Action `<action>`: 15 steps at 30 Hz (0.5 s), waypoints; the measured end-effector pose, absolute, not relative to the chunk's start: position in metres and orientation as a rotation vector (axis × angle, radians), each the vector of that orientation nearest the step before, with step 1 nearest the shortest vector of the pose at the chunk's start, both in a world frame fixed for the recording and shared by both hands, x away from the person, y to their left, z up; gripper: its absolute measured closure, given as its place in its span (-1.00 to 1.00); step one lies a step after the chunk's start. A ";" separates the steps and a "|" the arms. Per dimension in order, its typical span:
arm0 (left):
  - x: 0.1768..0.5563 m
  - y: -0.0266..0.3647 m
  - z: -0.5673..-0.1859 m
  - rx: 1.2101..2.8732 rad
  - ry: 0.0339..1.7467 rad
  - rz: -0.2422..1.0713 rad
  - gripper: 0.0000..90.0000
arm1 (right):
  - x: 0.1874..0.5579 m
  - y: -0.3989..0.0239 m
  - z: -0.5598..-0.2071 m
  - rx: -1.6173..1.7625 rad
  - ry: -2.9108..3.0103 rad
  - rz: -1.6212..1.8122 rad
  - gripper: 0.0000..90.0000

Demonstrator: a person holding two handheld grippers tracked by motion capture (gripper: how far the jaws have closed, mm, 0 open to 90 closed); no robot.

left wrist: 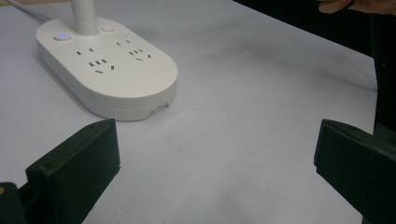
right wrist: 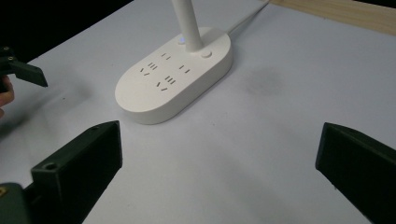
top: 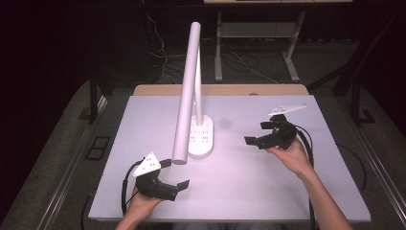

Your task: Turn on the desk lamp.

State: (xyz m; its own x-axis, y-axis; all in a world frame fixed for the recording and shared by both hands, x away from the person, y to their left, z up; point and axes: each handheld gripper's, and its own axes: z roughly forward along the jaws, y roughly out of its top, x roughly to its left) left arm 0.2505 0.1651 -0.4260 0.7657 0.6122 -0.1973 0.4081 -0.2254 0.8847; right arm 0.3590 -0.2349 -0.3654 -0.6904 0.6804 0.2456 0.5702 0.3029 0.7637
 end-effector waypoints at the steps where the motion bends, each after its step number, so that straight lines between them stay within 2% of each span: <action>1: 0.251 0.165 -0.426 1.855 0.785 0.230 -1.00 | 0.355 -0.237 -0.365 1.183 2.426 1.346 -0.99; 15: 0.251 0.165 -0.425 1.860 0.777 0.233 -1.00 | 0.305 -0.265 -0.383 1.207 2.357 1.371 -0.99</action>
